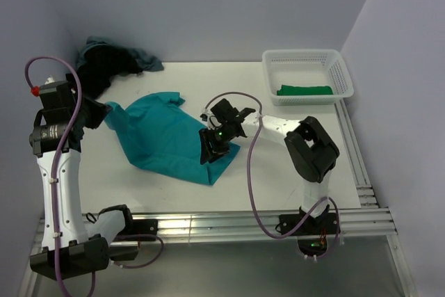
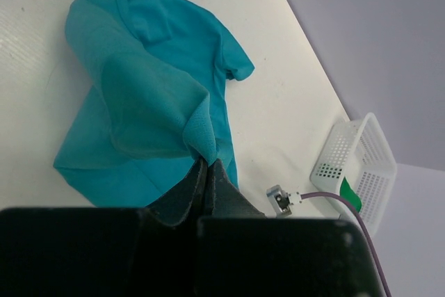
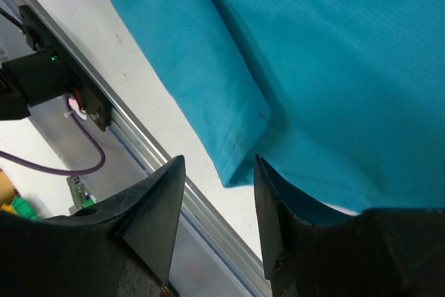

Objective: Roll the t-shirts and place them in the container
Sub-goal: Flatten the tshirt

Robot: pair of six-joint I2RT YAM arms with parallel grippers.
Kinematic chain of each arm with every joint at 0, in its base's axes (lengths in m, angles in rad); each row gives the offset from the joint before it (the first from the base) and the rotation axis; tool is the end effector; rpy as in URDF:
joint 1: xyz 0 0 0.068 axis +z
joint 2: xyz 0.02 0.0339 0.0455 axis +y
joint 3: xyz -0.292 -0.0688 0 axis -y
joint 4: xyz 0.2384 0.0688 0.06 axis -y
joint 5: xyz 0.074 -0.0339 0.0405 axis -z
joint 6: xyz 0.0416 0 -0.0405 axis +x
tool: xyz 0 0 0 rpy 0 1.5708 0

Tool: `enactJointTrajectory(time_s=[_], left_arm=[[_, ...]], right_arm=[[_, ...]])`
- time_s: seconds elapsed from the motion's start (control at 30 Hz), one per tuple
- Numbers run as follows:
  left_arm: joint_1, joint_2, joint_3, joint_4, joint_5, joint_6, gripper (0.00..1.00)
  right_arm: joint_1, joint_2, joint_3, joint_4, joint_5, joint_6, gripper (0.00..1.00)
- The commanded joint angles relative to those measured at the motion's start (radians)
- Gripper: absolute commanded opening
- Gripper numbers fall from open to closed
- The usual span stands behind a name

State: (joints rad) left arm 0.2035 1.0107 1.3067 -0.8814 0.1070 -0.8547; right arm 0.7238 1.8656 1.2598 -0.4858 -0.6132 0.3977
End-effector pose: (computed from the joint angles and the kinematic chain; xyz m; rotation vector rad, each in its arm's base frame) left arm 0.1689 0.0303 0.4241 -1.0524 1.9247 -0.4878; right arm 0.2725 0.2728 0.2106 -0.6790 2.7718 1.1325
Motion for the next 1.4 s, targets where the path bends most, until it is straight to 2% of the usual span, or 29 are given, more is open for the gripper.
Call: enactJointTrajectory(time_s=[0.0, 0.27, 0.33, 0.37, 0.4, 0.43, 0.5, 0.63, 0.73, 0.83, 0.87, 1.0, 1.03, 1.13, 1.17, 1.2, 1.27, 1.37], left_arm=[[0.002, -0.009, 0.000, 0.016, -0.004, 0.011, 0.00], [0.002, 0.003, 0.014, 0.013, -0.012, 0.014, 0.00], [0.002, 0.005, 0.014, 0.015, -0.010, 0.011, 0.00], [0.001, 0.008, 0.012, 0.021, -0.009, 0.009, 0.00], [0.001, 0.009, 0.009, 0.025, -0.007, 0.006, 0.00], [0.001, 0.014, 0.008, 0.030, -0.004, 0.002, 0.00], [0.001, 0.029, 0.000, 0.051, 0.010, -0.012, 0.00], [-0.001, 0.066, 0.011, 0.088, 0.017, -0.055, 0.00], [-0.004, 0.074, 0.029, 0.104, 0.003, -0.084, 0.00], [-0.006, 0.095, 0.049, 0.090, -0.001, -0.080, 0.00], [-0.006, 0.100, 0.049, 0.082, -0.001, -0.079, 0.00], [-0.006, 0.080, -0.003, 0.081, -0.009, -0.075, 0.00], [-0.006, 0.063, -0.033, 0.079, -0.010, -0.072, 0.00], [-0.006, 0.036, -0.096, 0.061, -0.026, -0.053, 0.01], [-0.006, 0.026, -0.110, 0.055, -0.029, -0.044, 0.00], [-0.006, 0.019, -0.127, 0.044, -0.035, -0.041, 0.00], [-0.006, -0.007, -0.179, 0.041, -0.046, -0.040, 0.00], [-0.006, -0.029, -0.228, 0.036, -0.050, -0.043, 0.00]], right_arm=[[0.023, 0.044, -0.008, 0.068, -0.034, 0.033, 0.51], [0.048, 0.113, -0.008, 0.078, -0.051, 0.032, 0.49], [0.048, 0.113, -0.001, 0.075, -0.053, 0.026, 0.26], [0.046, 0.089, 0.004, 0.070, -0.024, 0.017, 0.09], [0.046, 0.070, 0.009, 0.066, 0.007, 0.013, 0.02], [0.034, 0.052, 0.019, 0.061, 0.029, 0.012, 0.00], [0.002, 0.005, 0.035, 0.049, 0.070, 0.012, 0.00], [-0.185, -0.066, 0.113, 0.026, 0.092, -0.003, 0.00], [-0.228, -0.167, 0.142, 0.033, 0.095, -0.055, 0.00], [-0.167, -0.301, 0.092, 0.058, 0.090, -0.141, 0.00], [-0.102, -0.353, 0.076, 0.046, 0.121, -0.176, 0.00], [0.053, -0.402, -0.046, -0.089, 0.181, -0.339, 0.00], [0.068, -0.416, -0.142, -0.085, 0.181, -0.352, 0.03], [0.101, -0.496, -0.299, -0.047, 0.234, -0.343, 0.29], [0.111, -0.519, -0.322, -0.045, 0.307, -0.332, 0.48], [0.124, -0.525, -0.335, -0.053, 0.343, -0.324, 0.57], [0.150, -0.513, -0.315, -0.071, 0.362, -0.300, 0.59], [0.121, -0.481, -0.270, -0.093, 0.305, -0.263, 0.56]])
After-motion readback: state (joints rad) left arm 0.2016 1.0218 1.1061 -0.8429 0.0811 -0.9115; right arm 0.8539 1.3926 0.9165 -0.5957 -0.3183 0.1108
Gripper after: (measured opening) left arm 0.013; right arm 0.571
